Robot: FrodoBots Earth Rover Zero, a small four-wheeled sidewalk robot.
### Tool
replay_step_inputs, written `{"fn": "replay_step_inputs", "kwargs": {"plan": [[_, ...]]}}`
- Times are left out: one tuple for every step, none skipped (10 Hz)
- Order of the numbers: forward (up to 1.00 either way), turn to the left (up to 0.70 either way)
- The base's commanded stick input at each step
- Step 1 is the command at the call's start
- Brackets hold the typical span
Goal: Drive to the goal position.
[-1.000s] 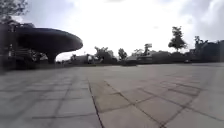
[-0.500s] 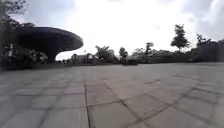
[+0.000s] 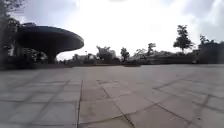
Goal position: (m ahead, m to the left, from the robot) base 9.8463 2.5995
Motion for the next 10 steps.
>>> {"fn": "replay_step_inputs", "kwargs": {"plan": [[0.85, 0.16], [0.85, 0.21], [0.85, 0.27], [0.85, 0.33], [0.85, 0.16], [0.85, 0.00], [0.85, 0.00], [0.85, 0.00], [0.85, 0.00], [0.85, 0.00]]}}
